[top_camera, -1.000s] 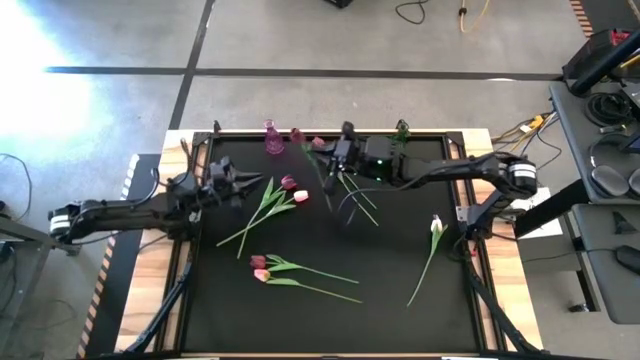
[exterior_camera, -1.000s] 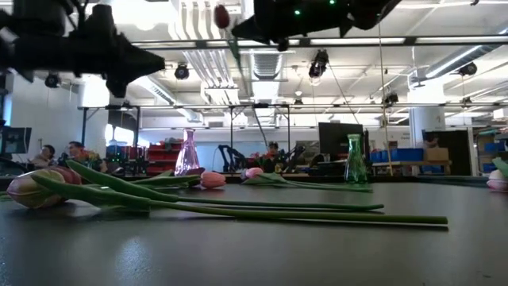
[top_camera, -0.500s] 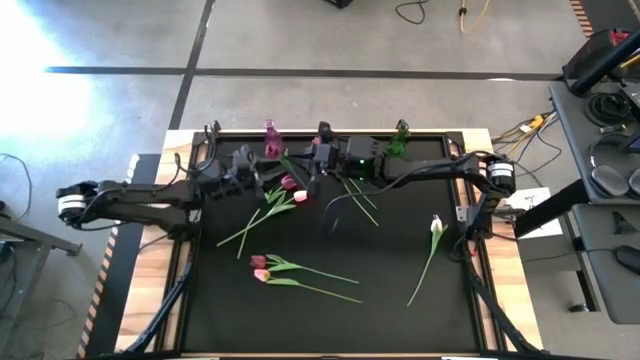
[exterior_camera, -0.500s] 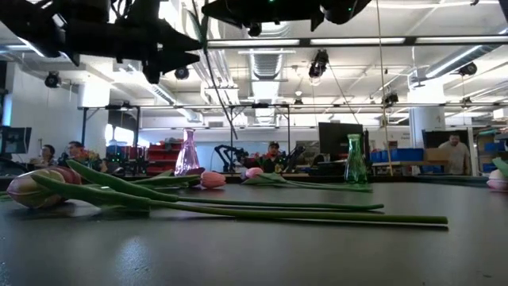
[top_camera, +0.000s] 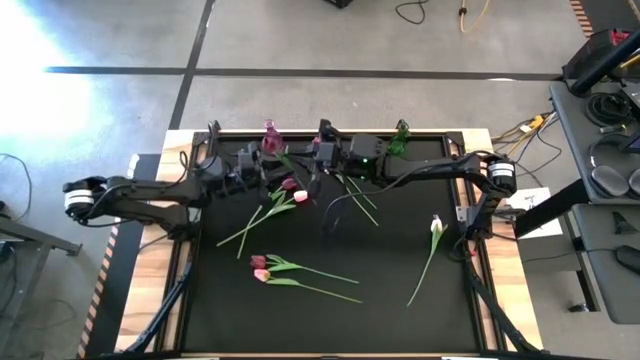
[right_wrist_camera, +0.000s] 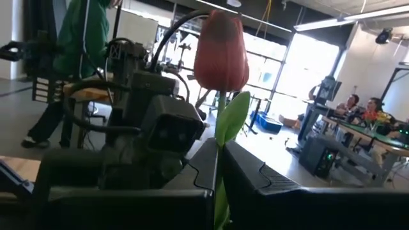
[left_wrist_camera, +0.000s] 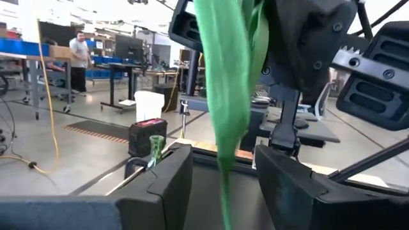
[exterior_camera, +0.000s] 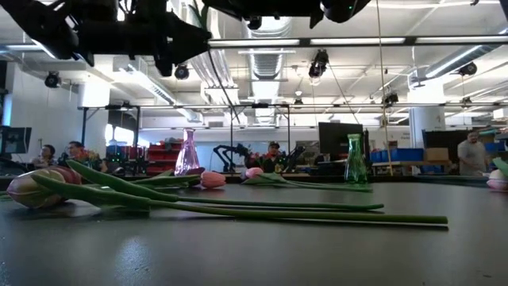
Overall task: Sort flowers into vase by color
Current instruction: Put the middle right red flower into the purple vase
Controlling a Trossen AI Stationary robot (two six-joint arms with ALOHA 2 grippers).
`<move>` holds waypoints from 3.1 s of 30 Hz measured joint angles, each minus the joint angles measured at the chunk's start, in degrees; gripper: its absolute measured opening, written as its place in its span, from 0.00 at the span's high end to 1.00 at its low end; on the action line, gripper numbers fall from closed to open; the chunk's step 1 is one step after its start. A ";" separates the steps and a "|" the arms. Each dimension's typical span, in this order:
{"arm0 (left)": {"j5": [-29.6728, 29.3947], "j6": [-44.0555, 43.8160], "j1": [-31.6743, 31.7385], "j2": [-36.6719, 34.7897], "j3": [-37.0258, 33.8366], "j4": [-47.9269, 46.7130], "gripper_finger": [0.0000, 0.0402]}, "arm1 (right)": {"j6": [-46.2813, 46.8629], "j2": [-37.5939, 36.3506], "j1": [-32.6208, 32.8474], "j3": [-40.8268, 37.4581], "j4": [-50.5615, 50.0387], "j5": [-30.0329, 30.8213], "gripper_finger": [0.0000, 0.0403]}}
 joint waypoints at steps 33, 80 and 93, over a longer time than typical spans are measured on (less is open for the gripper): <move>3.47 3.96 15.67 0.06 2.72 -1.39 1.00 | -3.76 -2.44 -0.04 -0.09 -13.34 15.06 0.61; 14.25 24.76 39.57 14.14 44.23 -53.31 1.00 | -7.49 -24.96 -4.31 -16.11 -22.13 24.22 0.98; 15.51 21.43 39.55 16.03 36.25 -45.20 1.00 | -4.72 -24.92 -4.31 -16.26 -23.47 24.18 0.98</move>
